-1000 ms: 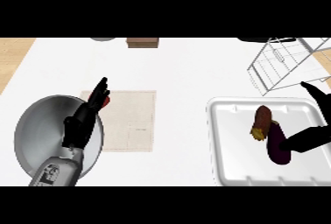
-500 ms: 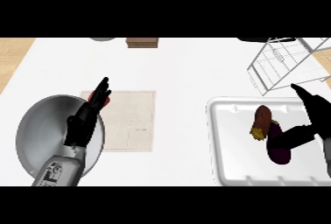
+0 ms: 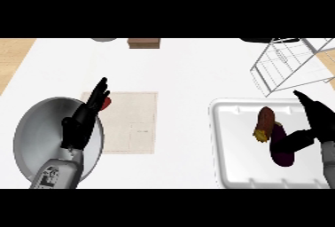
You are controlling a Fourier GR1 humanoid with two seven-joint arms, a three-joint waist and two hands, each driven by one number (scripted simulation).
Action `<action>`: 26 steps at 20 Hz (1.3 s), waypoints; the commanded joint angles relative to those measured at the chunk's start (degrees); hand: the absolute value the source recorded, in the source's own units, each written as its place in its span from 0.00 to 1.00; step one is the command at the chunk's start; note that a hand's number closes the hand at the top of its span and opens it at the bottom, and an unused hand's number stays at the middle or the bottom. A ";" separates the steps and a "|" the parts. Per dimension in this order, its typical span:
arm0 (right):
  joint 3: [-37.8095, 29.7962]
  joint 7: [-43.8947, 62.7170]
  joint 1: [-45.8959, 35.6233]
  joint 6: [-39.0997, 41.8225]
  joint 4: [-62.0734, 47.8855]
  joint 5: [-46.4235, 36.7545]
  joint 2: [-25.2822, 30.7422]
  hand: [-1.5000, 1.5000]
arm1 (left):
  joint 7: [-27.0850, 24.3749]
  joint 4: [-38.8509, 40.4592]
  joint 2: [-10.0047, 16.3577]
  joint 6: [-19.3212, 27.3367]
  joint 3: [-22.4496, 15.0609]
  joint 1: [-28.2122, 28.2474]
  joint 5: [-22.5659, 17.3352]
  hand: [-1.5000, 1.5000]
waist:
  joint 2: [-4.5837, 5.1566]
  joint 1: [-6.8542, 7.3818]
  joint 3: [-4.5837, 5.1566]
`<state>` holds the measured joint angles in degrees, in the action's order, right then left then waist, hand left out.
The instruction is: Pick the eggplant from the tray and place it in the tiered shelf
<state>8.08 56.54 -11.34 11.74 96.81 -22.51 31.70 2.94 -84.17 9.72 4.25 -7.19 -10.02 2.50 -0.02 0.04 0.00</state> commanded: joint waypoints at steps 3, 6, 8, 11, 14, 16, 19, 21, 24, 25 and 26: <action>-2.30 2.89 -2.71 5.49 -1.33 -2.47 -3.06 0.00 | -0.64 1.80 -1.37 -1.34 1.18 -0.50 1.25 0.50 | 0.01 -0.01 0.01; -0.12 2.08 1.35 3.59 -1.05 -5.32 -4.68 0.00 | -3.88 1.69 -1.66 -1.08 1.36 1.89 1.70 0.50 | -0.01 -0.04 0.01; -1.01 2.76 -1.41 5.81 -2.79 -5.73 -5.00 0.00 | -2.65 0.57 -0.53 -2.65 2.17 1.83 1.39 0.50 | -0.01 0.10 0.01; -1.87 -2.84 1.96 3.61 -5.14 -8.79 -6.06 0.00 | -1.52 1.84 -1.93 -1.97 2.32 -0.11 2.68 0.50 | 0.00 -0.05 0.00; -3.23 -1.27 -1.07 6.94 -6.06 -9.20 -6.51 0.00 | -1.61 0.40 -2.64 -2.16 2.01 2.05 3.13 0.50 | 0.00 0.08 0.01; -1.36 -4.66 1.21 2.56 -9.49 -12.92 -8.63 0.00 | -0.09 1.59 -2.86 -2.40 2.46 -1.52 3.33 0.50 | 0.03 -0.03 0.00; -5.57 -7.68 3.51 6.45 -8.16 -11.45 -5.65 0.00 | -0.58 1.64 -3.09 -3.11 3.44 -0.33 2.90 0.50 | 0.00 -0.15 0.01; -6.09 -8.00 2.78 6.30 -8.93 -12.95 -7.48 0.00 | -2.92 -0.76 -2.59 -4.37 3.58 3.87 2.83 0.50 | -0.02 -0.01 0.01; -6.49 -11.14 2.16 3.75 -14.05 -15.30 -9.50 0.00 | -3.27 5.34 -3.98 -3.31 4.37 -1.98 4.24 0.50 | 0.04 -0.08 0.00; -6.00 -8.65 0.90 4.81 -12.78 -16.01 -10.43 0.00 | 0.65 -4.01 -2.71 -4.39 3.59 3.68 3.65 0.50 | -0.02 0.13 0.00; -7.96 -14.31 0.90 4.21 -17.68 -14.86 -8.71 0.00 | -2.75 -0.57 -3.45 -4.51 3.93 2.33 3.34 0.50 | 0.03 0.10 0.00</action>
<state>2.51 47.54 -9.89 15.99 84.41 -36.86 22.43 0.66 -82.92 6.51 0.59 -3.36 -9.02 5.94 -0.01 0.05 0.00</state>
